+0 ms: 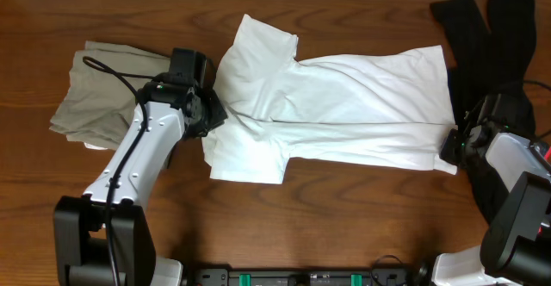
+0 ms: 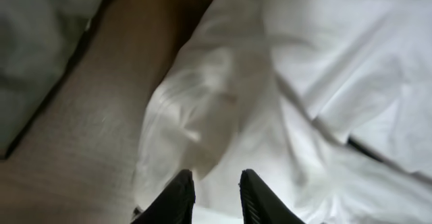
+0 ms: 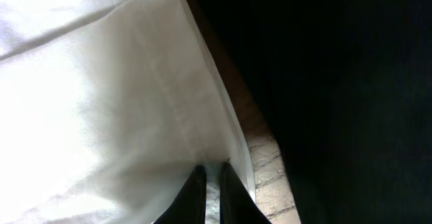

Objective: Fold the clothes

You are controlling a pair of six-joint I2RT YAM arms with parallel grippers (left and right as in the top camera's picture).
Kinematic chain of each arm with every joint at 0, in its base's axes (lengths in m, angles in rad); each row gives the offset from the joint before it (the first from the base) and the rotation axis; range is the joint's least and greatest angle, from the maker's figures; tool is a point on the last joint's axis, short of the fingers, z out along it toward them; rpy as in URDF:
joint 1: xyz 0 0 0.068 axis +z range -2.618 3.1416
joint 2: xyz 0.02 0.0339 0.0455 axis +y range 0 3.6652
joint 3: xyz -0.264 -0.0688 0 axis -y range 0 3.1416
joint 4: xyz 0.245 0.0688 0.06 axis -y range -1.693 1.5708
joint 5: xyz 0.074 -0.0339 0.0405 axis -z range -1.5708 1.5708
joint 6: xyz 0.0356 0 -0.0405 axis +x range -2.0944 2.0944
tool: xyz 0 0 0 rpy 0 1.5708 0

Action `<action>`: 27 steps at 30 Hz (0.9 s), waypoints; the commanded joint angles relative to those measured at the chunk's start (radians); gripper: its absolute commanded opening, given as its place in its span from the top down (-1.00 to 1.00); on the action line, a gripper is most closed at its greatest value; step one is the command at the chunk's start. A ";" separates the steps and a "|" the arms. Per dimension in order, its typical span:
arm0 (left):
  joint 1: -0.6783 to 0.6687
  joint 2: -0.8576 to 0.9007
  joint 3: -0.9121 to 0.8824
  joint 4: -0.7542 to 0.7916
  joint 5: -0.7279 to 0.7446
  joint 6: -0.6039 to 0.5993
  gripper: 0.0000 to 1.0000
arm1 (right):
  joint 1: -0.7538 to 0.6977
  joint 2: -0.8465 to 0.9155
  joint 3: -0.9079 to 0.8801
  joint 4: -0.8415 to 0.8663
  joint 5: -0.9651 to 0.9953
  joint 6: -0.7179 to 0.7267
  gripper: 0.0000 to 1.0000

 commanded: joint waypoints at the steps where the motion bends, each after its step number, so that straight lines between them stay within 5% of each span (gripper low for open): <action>1: -0.002 0.011 -0.006 -0.029 -0.019 -0.005 0.46 | -0.016 0.021 -0.026 -0.019 0.069 0.019 0.84; 6: -0.002 0.011 -0.023 -0.150 -0.019 -0.005 0.45 | -0.016 0.021 -0.026 -0.019 0.055 0.019 0.85; 12: -0.002 0.011 -0.158 -0.192 -0.018 0.002 0.14 | -0.016 0.021 -0.026 -0.018 0.052 0.019 0.84; 27: -0.001 0.011 -0.343 0.118 0.113 0.086 -0.03 | -0.016 0.021 -0.026 -0.029 0.040 0.019 0.83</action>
